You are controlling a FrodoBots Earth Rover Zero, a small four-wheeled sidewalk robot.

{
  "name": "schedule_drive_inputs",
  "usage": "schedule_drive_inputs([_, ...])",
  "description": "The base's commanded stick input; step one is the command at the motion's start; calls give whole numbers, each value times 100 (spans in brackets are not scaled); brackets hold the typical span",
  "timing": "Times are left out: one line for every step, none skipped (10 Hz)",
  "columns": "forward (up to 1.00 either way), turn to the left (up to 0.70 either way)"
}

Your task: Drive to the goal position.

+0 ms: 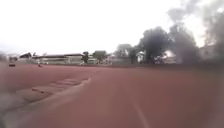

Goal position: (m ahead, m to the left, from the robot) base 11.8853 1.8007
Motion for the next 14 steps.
schedule_drive_inputs([70,-7])
schedule_drive_inputs([70,-1])
schedule_drive_inputs([70,0])
schedule_drive_inputs([70,0])
schedule_drive_inputs([70,0])
schedule_drive_inputs([70,0])
schedule_drive_inputs([70,0])
schedule_drive_inputs([70,0])
schedule_drive_inputs([70,0])
schedule_drive_inputs([70,0])
schedule_drive_inputs([70,0])
schedule_drive_inputs([70,0])
schedule_drive_inputs([70,0])
schedule_drive_inputs([70,0])
